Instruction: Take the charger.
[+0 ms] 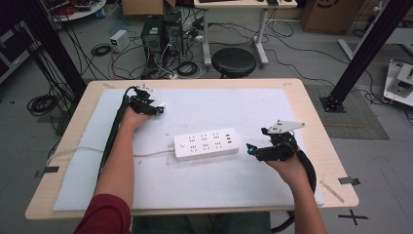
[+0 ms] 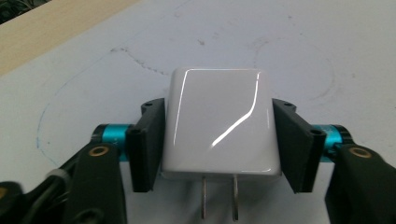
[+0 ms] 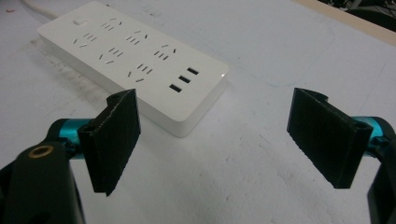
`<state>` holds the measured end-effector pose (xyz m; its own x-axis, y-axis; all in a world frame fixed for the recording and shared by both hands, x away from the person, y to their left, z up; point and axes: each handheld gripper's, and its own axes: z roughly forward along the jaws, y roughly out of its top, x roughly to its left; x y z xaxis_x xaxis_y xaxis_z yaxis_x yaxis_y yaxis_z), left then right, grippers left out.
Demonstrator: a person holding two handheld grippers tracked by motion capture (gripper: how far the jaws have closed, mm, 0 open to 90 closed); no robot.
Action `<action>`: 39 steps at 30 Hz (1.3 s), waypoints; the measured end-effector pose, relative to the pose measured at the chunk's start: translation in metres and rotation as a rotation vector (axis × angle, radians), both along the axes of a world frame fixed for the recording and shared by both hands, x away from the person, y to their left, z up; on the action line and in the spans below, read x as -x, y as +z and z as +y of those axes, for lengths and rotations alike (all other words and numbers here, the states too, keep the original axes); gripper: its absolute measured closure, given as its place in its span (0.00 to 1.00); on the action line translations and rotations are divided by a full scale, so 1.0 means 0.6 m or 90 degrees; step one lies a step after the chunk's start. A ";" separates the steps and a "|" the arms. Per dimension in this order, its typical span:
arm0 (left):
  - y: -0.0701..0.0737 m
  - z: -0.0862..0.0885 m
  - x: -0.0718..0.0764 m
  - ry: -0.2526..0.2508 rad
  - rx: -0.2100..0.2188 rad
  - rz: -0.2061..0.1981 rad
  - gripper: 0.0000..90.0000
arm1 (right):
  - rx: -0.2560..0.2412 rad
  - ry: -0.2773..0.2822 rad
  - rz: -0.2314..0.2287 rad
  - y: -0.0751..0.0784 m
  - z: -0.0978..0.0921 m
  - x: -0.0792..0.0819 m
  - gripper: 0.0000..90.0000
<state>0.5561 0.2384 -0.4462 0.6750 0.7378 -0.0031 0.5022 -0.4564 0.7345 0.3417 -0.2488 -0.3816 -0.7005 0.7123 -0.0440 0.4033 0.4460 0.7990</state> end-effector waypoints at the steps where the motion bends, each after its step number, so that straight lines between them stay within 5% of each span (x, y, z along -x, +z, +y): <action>1: 0.001 0.000 0.000 -0.001 0.000 0.003 0.47 | 0.001 -0.002 0.001 -0.001 0.001 0.000 0.19; 6: 0.007 0.003 0.004 -0.006 0.002 0.005 0.47 | -0.002 -0.001 0.001 0.000 0.000 -0.001 0.20; 14: 0.074 0.022 0.054 -0.038 0.046 -0.045 0.47 | -0.017 0.009 0.001 0.008 -0.004 -0.002 0.20; 15: 0.092 0.028 0.075 -0.040 0.077 -0.057 0.47 | -0.015 0.014 0.003 0.010 -0.002 -0.002 0.20; 17: 0.107 0.030 0.095 -0.047 0.087 -0.065 0.47 | -0.015 0.020 0.006 0.012 0.000 -0.002 0.20; 23: 0.146 0.029 0.160 -0.070 0.097 -0.087 0.47 | -0.014 0.039 0.003 0.022 0.002 0.003 0.20; 26: 0.165 0.026 0.213 -0.098 0.092 -0.104 0.47 | -0.017 0.047 0.004 0.031 0.006 0.009 0.20; 34: 0.182 0.031 0.297 -0.146 0.092 -0.131 0.47 | -0.023 0.063 0.011 0.035 0.012 0.018 0.20; 39: 0.184 0.024 0.321 -0.174 0.083 -0.141 0.47 | -0.022 0.063 0.013 0.035 0.014 0.019 0.20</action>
